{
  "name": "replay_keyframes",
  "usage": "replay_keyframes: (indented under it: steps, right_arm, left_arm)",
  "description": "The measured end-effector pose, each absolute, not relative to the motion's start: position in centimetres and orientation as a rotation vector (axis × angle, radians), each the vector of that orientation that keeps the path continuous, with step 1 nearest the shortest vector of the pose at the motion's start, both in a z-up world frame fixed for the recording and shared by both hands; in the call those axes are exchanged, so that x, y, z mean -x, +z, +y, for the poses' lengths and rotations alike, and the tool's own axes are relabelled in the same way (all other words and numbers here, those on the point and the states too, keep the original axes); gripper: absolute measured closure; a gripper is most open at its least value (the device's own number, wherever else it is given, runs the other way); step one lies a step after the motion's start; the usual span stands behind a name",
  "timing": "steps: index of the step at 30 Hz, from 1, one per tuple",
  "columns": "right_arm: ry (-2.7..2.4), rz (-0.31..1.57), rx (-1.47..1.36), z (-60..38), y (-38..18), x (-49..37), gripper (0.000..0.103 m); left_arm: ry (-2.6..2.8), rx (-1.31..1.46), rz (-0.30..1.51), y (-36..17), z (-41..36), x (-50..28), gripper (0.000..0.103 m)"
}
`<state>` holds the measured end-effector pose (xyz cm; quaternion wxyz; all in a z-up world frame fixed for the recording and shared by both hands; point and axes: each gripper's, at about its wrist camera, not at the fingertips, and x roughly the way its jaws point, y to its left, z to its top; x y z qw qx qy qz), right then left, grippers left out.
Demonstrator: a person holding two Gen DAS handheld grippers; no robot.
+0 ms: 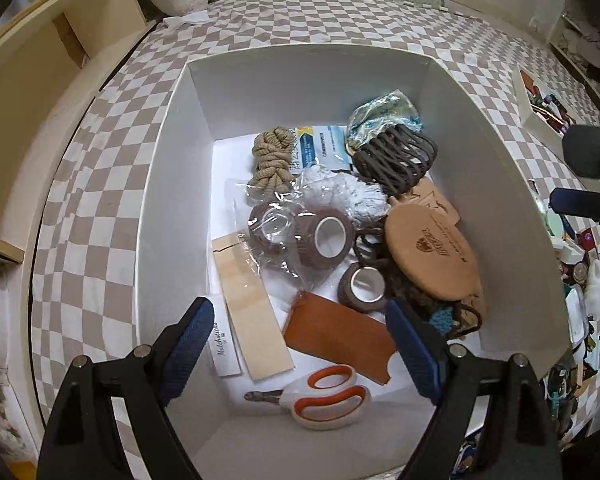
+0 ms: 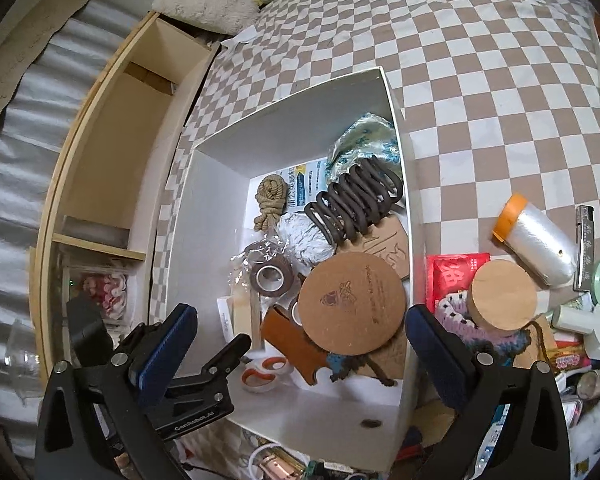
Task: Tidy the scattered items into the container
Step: 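Open both tools to drop the clear bag and cork coaster into the shoebox, then lift both open tools away from the shoebox back over the pile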
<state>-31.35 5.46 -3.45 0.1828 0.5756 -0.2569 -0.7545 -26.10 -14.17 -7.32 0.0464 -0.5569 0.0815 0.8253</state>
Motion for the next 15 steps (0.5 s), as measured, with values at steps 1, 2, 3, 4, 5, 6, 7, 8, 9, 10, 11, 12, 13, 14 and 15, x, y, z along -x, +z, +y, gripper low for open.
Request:
replay_keyframes:
  steps: [1,2,3,4,5,6,7,8,9,10,11,12,13,14,15]
  right_arm:
    - [-2.129,-0.719,-1.62,5.4,-3.2,31.2,0.0]
    - [-2.131,-0.714,-1.616,5.4,-3.1,31.0,0.0]
    - [-2.133,-0.71,-1.613,5.4,-3.0,30.9,0.0]
    - [-2.136,-0.704,-1.607,5.4,-2.7,30.7,0.0]
    - [-2.137,-0.7,-1.601,5.4,-2.5,30.6,0.0]
    - [-2.138,-0.694,-1.594,5.3,-2.3,30.4,0.0]
    - [-2.138,-0.688,-1.585,5.3,-2.0,30.2,0.0]
    - [-2.138,-0.682,-1.577,5.2,-1.7,30.0,0.0]
    - [-2.139,-0.677,-1.57,5.2,-1.5,29.9,0.0]
    - [-2.142,-0.67,-1.561,5.2,-1.3,29.7,0.0]
    - [-2.146,-0.657,-1.549,5.2,-0.9,29.4,0.0]
    - [-2.15,-0.648,-1.541,5.2,-0.6,29.2,0.0]
    - [-2.153,-0.642,-1.534,5.3,-0.4,29.0,0.0]
    - [-2.155,-0.633,-1.527,5.4,-0.1,28.8,0.0]
    - [-2.158,-0.627,-1.522,5.5,0.1,28.6,0.0]
  left_arm:
    - [2.524,1.695,0.25,-7.2,-14.0,26.0,0.015]
    - [2.528,1.693,0.253,-7.1,-13.9,26.0,0.015]
    - [2.533,1.69,0.259,-7.1,-13.8,26.0,0.015]
    - [2.544,1.688,0.275,-7.0,-13.6,26.0,0.015]
    - [2.555,1.687,0.294,-7.1,-13.5,26.1,0.015]
    - [2.574,1.683,0.325,-7.2,-13.4,26.3,0.015]
    - [2.609,1.673,0.376,-7.3,-13.1,26.6,0.015]
    - [2.63,1.665,0.414,-7.5,-13.0,26.7,0.015]
    - [2.643,1.663,0.46,-7.8,-12.7,27.0,0.015]
    - [2.645,1.669,0.491,-8.2,-12.6,27.3,0.015]
    - [2.642,1.68,0.51,-8.5,-12.4,27.6,0.015]
    - [2.639,1.692,0.52,-8.9,-12.3,27.9,0.015]
    - [2.634,1.711,0.527,-9.4,-12.1,28.3,0.015]
    - [2.63,1.724,0.533,-9.8,-11.9,28.7,0.015]
    - [2.625,1.737,0.545,-10.1,-11.7,29.1,0.015]
